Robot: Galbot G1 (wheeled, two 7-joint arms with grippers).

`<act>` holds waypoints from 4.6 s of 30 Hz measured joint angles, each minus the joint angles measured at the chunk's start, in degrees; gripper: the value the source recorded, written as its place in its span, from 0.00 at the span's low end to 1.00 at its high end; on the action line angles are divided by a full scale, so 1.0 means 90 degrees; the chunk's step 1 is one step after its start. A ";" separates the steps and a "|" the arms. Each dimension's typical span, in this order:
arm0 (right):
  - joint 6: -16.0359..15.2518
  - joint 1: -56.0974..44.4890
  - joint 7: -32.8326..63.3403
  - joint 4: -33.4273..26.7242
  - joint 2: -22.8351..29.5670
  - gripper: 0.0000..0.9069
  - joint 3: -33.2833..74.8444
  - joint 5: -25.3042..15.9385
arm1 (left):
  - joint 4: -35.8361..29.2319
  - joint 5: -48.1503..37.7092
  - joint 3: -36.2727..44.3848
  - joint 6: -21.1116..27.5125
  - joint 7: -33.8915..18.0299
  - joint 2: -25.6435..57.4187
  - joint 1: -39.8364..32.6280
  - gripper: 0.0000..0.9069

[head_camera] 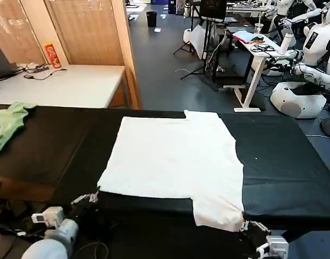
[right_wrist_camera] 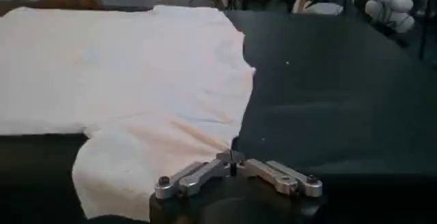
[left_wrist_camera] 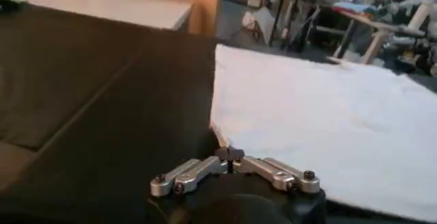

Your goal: Fold and organize the clothes.

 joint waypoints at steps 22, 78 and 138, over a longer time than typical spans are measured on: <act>0.0246 0.3576 -0.0092 -0.3053 -0.0815 0.00 -0.0782 0.0018 | 0.2021 0.0856 0.0648 -0.0352 0.0147 -0.0358 -0.2371 0.00; -0.0756 0.1654 -0.0314 -0.1675 -0.1227 0.04 -0.0102 0.0491 | 0.2545 0.0999 0.0793 -0.0110 0.0563 -0.0003 -0.2053 0.00; -0.0748 0.7568 -0.0121 -0.6361 -0.1454 0.97 -0.2919 0.1464 | 0.4311 -0.0821 0.1983 0.1945 -0.0128 0.0311 -0.5826 0.97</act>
